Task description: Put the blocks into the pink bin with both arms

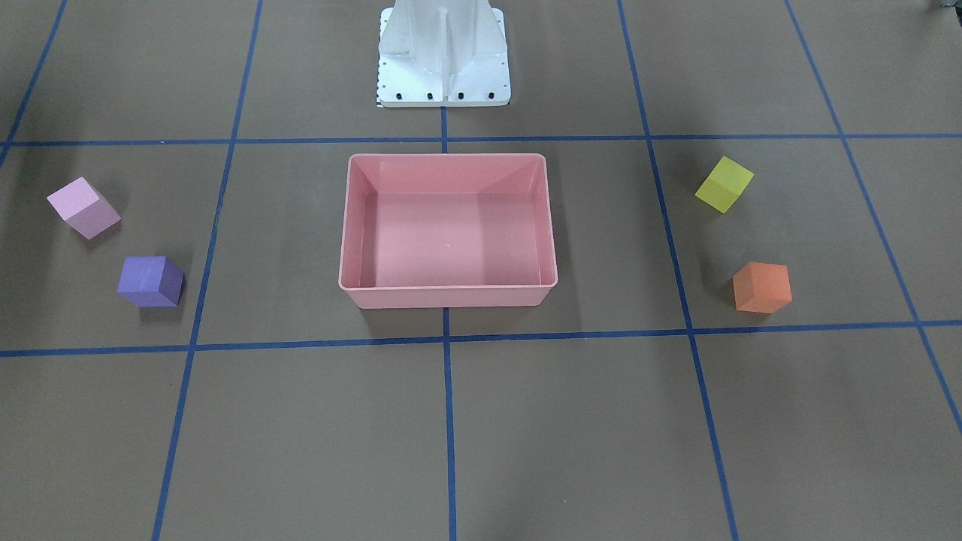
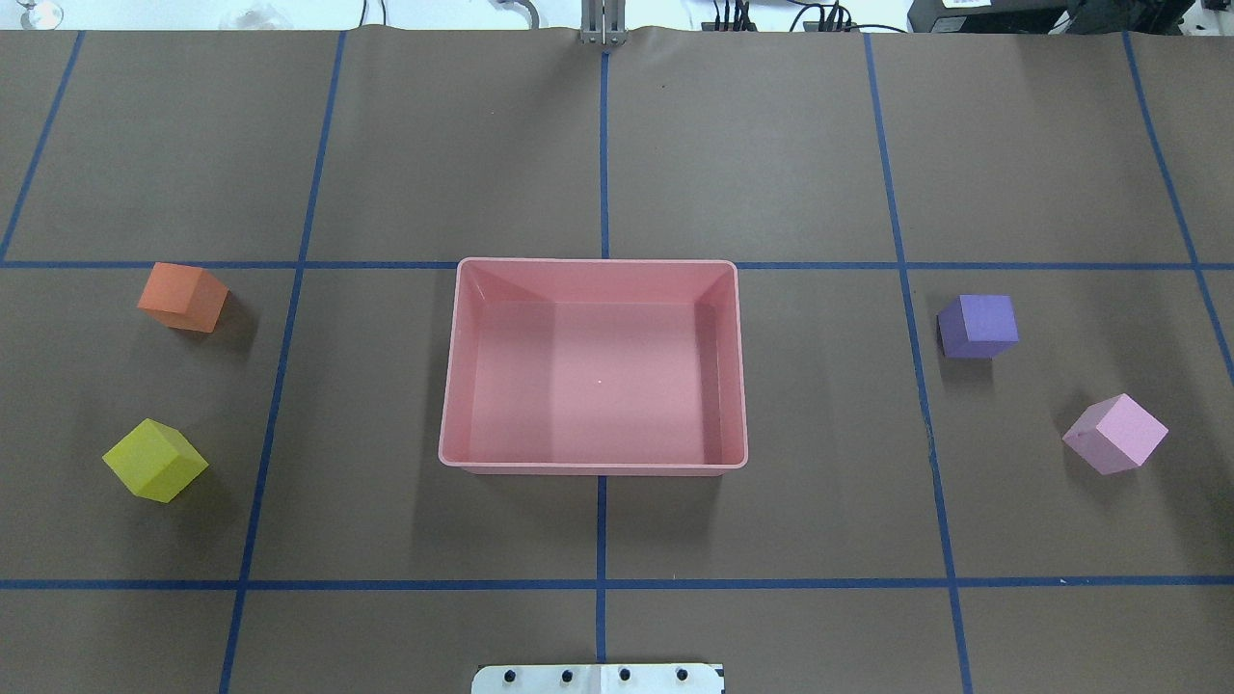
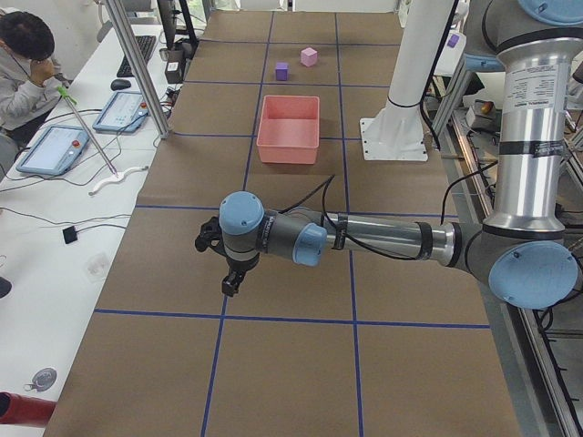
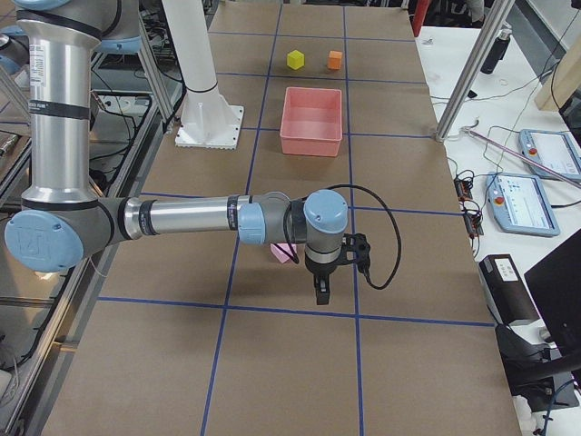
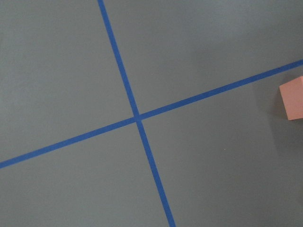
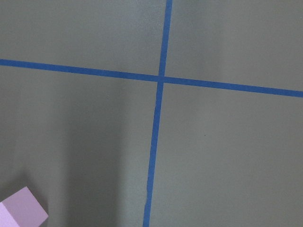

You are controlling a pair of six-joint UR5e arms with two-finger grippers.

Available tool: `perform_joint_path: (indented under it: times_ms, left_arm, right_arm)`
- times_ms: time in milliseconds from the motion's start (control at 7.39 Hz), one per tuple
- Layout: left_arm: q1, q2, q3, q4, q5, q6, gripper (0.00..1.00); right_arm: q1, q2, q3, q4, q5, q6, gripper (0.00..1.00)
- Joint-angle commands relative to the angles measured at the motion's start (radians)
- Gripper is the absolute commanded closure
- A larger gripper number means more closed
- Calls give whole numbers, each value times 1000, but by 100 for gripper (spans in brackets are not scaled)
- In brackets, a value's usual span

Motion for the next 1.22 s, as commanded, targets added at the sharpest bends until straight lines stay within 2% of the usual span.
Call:
perform_joint_path:
  times_ms: [0,271,406,812,1082]
  left_arm:
    - [102,-8,25,-99,-5,-89,0]
    - [261,-73,24,-148,7,-384,0]
    - [307,-89,30,-177,11,-466,0]
    - [438,-163,50,-177,156,-672,0]
    - [484,-218,117,-182,159,-749,0]
  right_arm:
    - [-71,42,-1,1,-3,87,0]
    - [-137,81,-1,1,-6,158,0]
    - [-154,97,-5,1,-9,175,0]
    - [-159,101,-5,1,-9,184,0]
    - [-159,101,-5,1,-9,184,0]
